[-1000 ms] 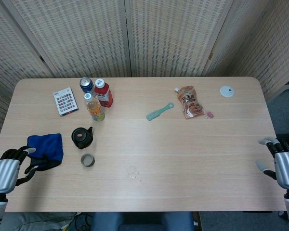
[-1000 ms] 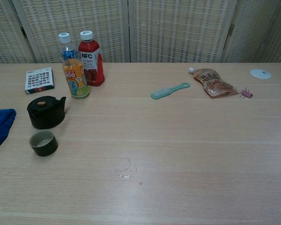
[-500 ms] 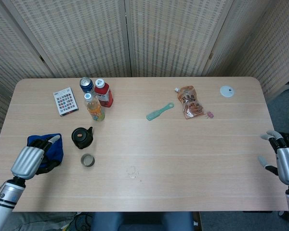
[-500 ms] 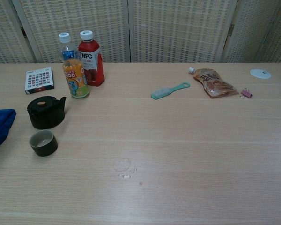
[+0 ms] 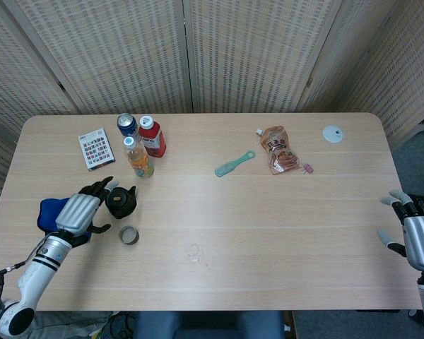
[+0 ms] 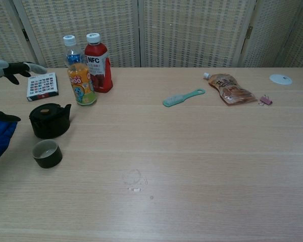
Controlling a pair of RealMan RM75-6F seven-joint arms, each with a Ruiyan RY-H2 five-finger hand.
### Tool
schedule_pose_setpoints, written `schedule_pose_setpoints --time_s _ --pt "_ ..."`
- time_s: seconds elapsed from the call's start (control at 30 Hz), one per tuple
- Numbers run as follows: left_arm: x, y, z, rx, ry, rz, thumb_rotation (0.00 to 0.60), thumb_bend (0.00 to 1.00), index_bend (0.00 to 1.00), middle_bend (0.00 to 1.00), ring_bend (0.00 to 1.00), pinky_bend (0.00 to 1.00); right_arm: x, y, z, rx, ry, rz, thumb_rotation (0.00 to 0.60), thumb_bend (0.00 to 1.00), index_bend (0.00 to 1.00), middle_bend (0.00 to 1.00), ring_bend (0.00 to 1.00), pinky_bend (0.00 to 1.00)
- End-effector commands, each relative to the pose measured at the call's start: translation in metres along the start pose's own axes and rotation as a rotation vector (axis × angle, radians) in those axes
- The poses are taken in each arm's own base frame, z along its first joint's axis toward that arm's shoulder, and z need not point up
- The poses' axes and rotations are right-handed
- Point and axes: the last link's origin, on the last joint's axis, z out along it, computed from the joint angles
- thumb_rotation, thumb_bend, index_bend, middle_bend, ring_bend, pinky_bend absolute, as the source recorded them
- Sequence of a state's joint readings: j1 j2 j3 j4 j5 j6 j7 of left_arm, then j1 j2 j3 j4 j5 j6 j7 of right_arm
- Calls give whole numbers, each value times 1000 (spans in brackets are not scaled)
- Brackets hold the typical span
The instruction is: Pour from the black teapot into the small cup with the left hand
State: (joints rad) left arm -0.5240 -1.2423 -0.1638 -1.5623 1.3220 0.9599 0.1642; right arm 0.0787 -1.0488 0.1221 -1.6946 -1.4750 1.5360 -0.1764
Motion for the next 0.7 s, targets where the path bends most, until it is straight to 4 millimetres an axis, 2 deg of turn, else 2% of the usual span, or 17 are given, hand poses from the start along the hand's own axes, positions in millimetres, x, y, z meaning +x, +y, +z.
schedule_pose_setpoints --time_s 0.03,0.4,0.7 --pt "-3 7 12 -1 -22 -5 600 197 0 0 91 151 0 2 0 -7 -3 -1 600 156 320 243 216 243" --pt "-9 26 34 -5 -55 -9 600 195 0 0 90 148 0 8 -1 -18 -6 -1 600 156 320 239 216 243" --pt "-15 32 46 12 -78 -3 600 195 0 0 90 148 -1 13 -2 -29 -9 2 600 156 320 239 216 243"
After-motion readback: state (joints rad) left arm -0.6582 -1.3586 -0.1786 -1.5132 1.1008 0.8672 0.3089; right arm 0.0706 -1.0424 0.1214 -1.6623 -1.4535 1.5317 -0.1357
